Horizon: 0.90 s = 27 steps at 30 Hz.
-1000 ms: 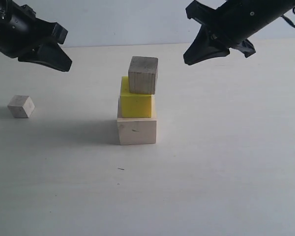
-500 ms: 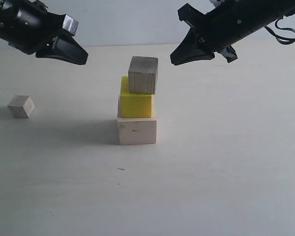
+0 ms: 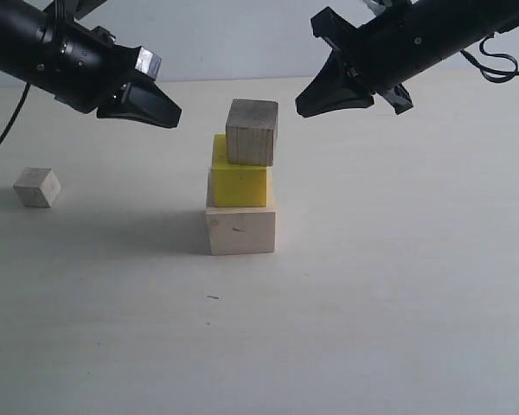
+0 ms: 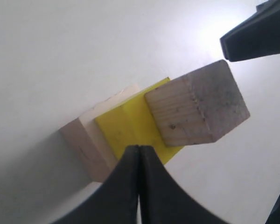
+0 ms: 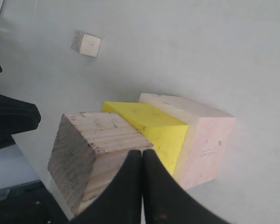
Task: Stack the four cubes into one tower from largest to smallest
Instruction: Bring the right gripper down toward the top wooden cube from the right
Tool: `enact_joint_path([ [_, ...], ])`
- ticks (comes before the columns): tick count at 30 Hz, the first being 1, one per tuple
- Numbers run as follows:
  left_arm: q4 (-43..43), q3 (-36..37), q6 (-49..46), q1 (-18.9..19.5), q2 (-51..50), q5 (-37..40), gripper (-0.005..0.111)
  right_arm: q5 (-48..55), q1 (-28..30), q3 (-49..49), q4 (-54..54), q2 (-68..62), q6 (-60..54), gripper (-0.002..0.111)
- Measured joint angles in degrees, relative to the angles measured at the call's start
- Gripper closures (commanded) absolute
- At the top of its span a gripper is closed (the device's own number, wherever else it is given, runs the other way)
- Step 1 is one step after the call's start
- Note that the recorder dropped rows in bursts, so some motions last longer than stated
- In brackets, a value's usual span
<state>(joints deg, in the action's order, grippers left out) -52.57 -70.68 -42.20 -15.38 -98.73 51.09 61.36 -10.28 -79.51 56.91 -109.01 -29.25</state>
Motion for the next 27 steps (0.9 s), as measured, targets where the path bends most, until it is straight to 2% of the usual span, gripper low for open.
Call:
enact_joint_path([
  [27,-1.2,0.0,-2.1,0.0,0.0,0.9,0.107,-1.1,-3.0,0.1,-1.9,0.0,1.4,0.108],
])
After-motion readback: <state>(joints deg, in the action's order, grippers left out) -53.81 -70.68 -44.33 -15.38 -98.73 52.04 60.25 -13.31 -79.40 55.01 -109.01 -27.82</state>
